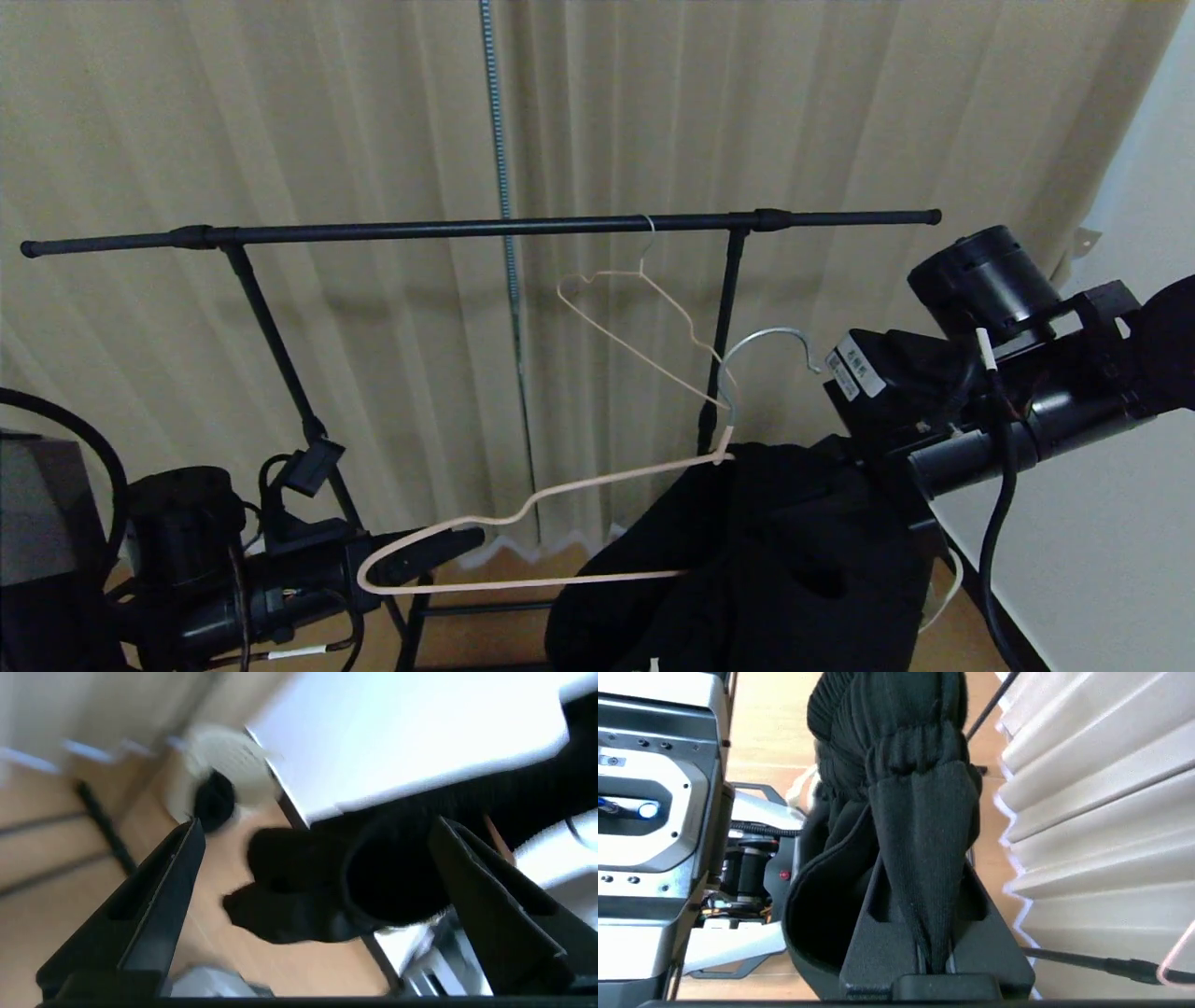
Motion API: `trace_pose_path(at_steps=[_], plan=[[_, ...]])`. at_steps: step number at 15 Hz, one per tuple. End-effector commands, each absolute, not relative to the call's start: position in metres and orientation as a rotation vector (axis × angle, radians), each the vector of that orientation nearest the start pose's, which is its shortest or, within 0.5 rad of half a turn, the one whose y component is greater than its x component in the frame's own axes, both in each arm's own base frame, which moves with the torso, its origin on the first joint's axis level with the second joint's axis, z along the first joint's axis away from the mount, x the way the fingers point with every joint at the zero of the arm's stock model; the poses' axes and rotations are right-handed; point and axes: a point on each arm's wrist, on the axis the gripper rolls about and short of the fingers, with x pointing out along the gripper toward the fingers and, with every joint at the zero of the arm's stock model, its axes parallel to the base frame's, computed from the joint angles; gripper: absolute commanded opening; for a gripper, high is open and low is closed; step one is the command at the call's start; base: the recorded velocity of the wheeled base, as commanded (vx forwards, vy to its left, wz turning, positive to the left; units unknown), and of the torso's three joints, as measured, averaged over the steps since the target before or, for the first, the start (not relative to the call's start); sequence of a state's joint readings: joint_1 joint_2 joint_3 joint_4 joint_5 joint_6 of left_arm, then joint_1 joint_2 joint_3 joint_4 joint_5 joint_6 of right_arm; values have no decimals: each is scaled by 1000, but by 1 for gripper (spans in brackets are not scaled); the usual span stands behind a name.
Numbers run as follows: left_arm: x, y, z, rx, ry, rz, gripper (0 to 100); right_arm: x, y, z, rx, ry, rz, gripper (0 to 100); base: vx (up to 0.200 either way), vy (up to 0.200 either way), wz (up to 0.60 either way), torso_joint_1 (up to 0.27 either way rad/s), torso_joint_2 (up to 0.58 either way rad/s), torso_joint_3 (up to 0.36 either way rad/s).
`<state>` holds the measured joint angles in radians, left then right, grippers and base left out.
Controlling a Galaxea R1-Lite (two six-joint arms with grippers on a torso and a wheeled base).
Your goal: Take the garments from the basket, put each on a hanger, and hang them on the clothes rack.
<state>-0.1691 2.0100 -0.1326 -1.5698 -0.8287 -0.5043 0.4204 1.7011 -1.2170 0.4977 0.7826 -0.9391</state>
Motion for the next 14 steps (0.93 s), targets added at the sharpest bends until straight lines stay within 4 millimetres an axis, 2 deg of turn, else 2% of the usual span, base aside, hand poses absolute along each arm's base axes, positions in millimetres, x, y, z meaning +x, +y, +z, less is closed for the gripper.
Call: trace_pose_path(at_steps=[1, 8, 11, 13, 14], plan=[[229, -71, 44, -542, 598, -947, 100, 248, 131, 204, -570, 413, 1473, 0, 0, 0, 0, 0, 0, 0], [210, -92, 25, -417, 670, -1046, 100, 247, 140, 209, -554, 355, 1492, 0, 0, 0, 0, 0, 0, 0], [209, -103, 14, -369, 694, -987, 100, 242, 142, 212, -537, 336, 1521, 0, 0, 0, 0, 0, 0, 0], [207, -106, 14, -361, 700, -992, 100, 241, 142, 213, -537, 331, 1523, 0, 0, 0, 0, 0, 0, 0], [207, -106, 14, -361, 699, -991, 0, 241, 142, 213, -538, 331, 1526, 0, 0, 0, 0, 0, 0, 0]])
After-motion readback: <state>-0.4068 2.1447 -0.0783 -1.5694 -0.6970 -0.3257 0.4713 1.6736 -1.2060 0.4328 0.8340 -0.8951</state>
